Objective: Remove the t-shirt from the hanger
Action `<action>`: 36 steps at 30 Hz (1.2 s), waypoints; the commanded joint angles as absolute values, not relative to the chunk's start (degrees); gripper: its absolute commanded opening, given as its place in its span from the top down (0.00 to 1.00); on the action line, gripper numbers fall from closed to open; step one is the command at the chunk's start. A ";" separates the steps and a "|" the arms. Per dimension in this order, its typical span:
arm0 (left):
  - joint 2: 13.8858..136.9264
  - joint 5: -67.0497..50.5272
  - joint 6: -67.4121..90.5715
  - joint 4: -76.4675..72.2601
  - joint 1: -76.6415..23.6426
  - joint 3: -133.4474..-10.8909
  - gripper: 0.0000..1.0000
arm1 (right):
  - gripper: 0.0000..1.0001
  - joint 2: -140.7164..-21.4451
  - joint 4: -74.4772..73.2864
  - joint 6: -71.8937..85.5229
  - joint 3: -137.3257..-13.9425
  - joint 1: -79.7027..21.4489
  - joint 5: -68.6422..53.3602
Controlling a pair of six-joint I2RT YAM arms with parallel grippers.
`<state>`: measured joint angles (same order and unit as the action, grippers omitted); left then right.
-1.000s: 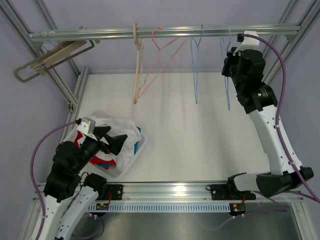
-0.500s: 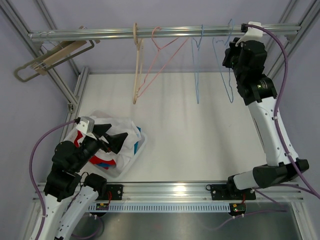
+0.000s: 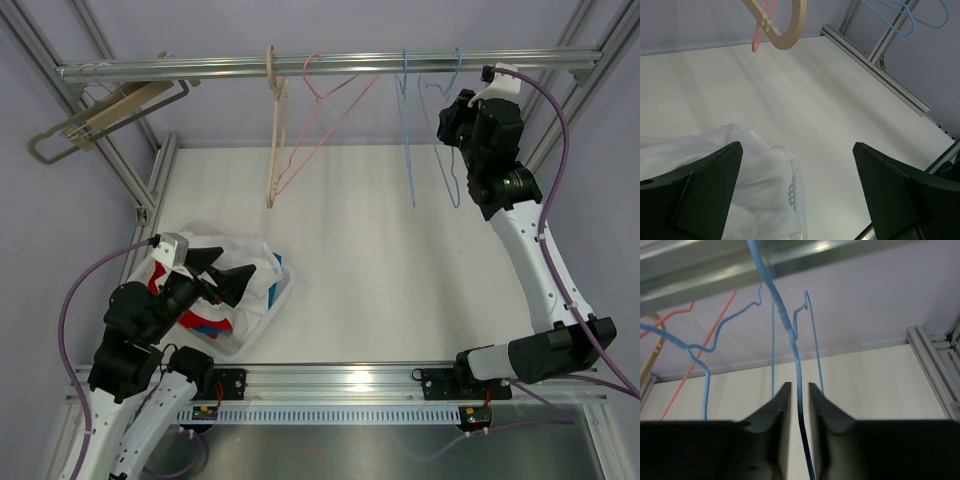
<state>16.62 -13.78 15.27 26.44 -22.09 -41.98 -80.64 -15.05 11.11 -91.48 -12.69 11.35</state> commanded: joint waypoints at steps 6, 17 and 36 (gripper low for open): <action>17.23 -14.41 17.31 23.12 -21.97 -45.26 0.01 | 0.01 -69.53 -17.58 15.46 -83.33 -12.39 13.88; 16.79 -10.38 17.93 24.08 -21.97 -48.78 0.01 | 0.01 -35.09 -18.62 25.66 -62.43 -12.48 10.90; 6.50 -2.11 20.65 33.75 -21.97 -44.56 0.01 | 0.01 -8.88 -30.50 30.59 -50.10 -12.48 11.87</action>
